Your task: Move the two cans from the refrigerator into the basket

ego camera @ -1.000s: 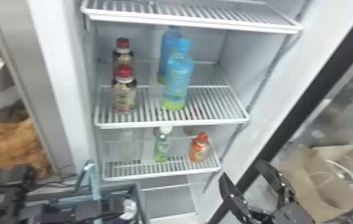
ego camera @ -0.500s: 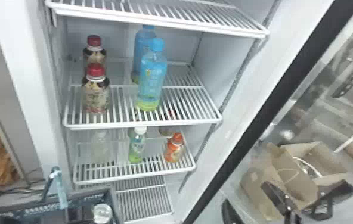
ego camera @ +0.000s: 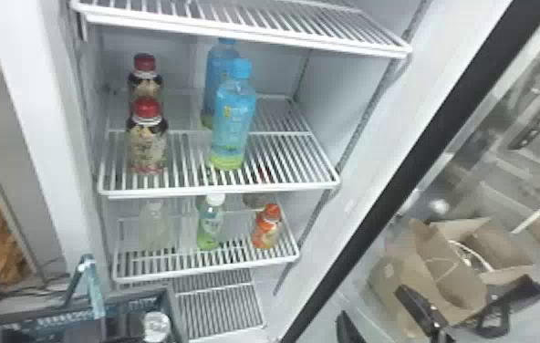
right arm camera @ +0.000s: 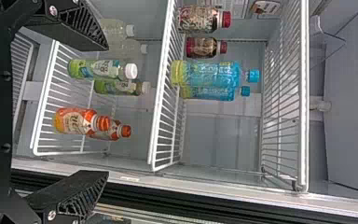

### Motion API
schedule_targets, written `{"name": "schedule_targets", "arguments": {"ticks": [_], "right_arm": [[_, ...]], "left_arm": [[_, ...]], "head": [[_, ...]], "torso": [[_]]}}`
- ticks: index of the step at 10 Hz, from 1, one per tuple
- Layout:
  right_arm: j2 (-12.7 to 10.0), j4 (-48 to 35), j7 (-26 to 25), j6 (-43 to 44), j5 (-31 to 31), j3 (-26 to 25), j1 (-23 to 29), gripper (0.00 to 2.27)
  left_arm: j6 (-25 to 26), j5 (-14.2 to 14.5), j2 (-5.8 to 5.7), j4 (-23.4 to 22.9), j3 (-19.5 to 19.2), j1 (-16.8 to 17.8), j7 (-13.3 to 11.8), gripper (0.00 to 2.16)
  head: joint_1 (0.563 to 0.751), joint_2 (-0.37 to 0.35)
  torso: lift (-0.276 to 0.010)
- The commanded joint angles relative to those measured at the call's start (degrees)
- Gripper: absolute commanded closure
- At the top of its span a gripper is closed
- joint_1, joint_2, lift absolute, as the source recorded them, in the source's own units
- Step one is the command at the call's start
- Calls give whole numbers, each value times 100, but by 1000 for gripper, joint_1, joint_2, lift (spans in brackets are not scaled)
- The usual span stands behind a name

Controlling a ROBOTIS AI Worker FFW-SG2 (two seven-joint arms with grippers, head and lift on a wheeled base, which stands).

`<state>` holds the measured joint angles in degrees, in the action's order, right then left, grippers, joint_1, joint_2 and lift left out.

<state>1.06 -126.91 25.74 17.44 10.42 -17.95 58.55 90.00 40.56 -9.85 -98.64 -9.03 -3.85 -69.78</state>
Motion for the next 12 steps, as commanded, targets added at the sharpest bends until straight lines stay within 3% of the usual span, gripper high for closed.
{"name": "schedule_targets", "arguments": {"ticks": [1, 12], "right_arm": [[-1, 14, 10, 0, 9, 1, -19, 117], [-89, 84, 2, 28, 169, -10, -48, 117]], "left_arm": [[3, 0, 0, -1, 0, 6, 0, 1190], [3, 0, 35, -1, -57, -36, 9, 1190]], "head": [[695, -350], [695, -350]], "torso": [[-25], [-25]]}}
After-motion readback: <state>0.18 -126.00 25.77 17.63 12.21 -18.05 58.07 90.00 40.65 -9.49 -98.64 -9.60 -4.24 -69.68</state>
